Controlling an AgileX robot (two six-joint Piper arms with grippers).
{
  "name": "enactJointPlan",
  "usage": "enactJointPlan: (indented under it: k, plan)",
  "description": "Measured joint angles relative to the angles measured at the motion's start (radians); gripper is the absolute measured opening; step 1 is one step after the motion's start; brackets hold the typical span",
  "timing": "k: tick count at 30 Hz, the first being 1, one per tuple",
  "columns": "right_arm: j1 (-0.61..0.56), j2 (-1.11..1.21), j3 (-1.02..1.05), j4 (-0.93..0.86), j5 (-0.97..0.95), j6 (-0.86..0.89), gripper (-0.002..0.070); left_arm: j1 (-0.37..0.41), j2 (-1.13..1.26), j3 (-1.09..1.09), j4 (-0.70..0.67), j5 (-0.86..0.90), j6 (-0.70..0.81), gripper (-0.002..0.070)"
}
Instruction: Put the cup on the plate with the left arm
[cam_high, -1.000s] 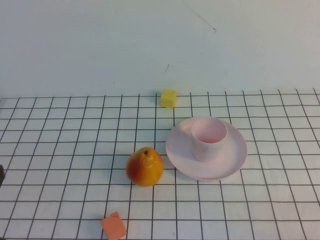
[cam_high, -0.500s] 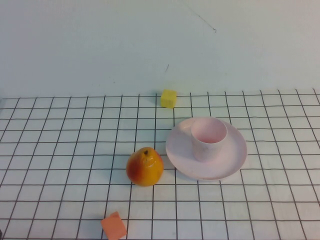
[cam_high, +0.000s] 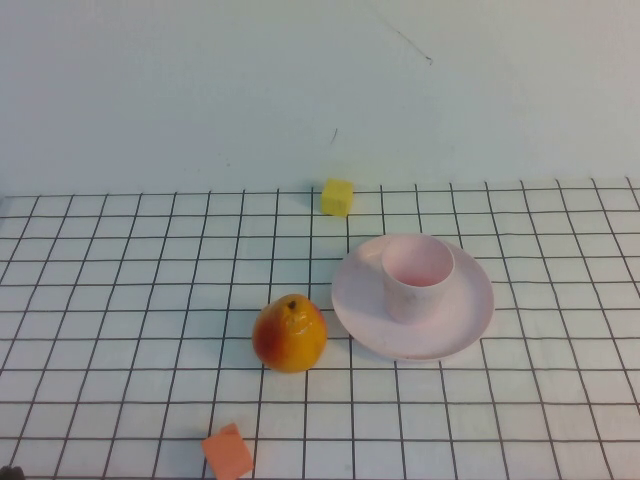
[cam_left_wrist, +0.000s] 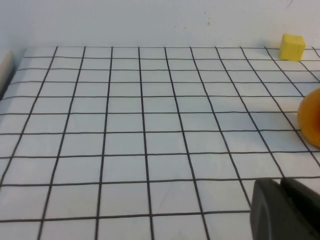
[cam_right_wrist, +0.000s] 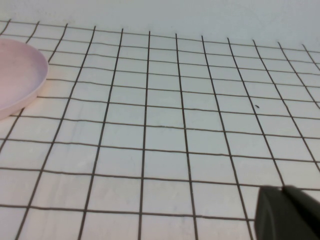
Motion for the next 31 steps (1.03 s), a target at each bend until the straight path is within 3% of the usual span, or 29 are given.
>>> enactJointPlan:
  k: [5, 15, 21, 31]
  plan:
    - [0.000, 0.000, 0.000, 0.000, 0.000, 0.000, -0.0002, -0.002, 0.000, -0.001, 0.225, -0.027, -0.066, -0.0001]
    - [0.000, 0.000, 0.000, 0.000, 0.000, 0.000, -0.0002, -0.139, 0.000, -0.002, 0.561, -0.040, -0.511, -0.0001]
    - [0.000, 0.000, 0.000, 0.000, 0.000, 0.000, -0.0002, -0.170, 0.000, -0.004, 0.602, -0.040, -0.649, -0.0001]
    - [0.000, 0.000, 0.000, 0.000, 0.000, 0.000, -0.0002, -0.170, 0.000, -0.004, 0.609, -0.040, -0.676, -0.0002]
